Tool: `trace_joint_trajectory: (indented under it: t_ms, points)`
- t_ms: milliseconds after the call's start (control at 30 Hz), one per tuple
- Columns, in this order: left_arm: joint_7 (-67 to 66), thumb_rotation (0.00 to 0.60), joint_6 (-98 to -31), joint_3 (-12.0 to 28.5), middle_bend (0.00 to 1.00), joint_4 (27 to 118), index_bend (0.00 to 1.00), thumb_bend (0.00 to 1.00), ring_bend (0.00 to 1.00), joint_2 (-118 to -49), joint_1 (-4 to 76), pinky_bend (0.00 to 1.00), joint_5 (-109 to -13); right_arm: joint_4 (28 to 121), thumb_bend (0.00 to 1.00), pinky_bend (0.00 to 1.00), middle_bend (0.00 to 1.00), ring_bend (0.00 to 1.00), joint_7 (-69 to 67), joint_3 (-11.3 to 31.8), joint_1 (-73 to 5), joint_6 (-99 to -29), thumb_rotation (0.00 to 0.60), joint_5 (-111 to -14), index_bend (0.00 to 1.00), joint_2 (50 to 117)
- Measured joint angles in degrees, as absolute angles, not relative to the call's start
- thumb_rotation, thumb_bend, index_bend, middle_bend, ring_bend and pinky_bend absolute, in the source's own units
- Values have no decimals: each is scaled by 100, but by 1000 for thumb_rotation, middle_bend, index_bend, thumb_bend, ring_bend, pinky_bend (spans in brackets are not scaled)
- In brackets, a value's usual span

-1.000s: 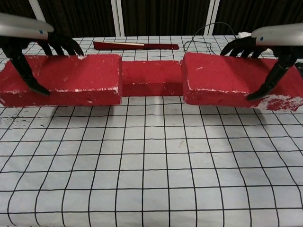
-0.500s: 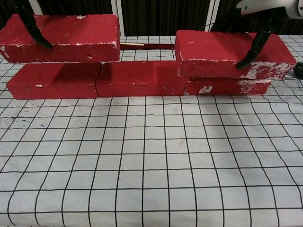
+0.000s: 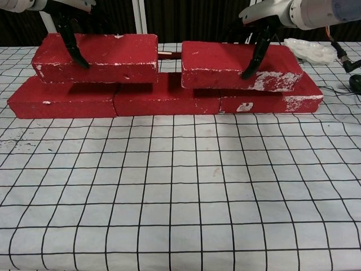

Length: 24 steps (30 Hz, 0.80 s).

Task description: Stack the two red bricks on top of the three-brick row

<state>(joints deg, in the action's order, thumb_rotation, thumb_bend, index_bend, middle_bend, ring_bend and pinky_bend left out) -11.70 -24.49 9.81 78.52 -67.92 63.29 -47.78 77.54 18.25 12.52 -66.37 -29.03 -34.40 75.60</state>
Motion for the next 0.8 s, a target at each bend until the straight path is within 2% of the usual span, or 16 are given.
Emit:
trace_joint_trajectory:
  t_ms: [800]
  points:
    - [-194,600,-2071,1120,241,7213,188,206,130,-7265,6219,253,-5618,6798,132,211,240,246,1661,1013,-6988,-2952,600,-3394,135,8263]
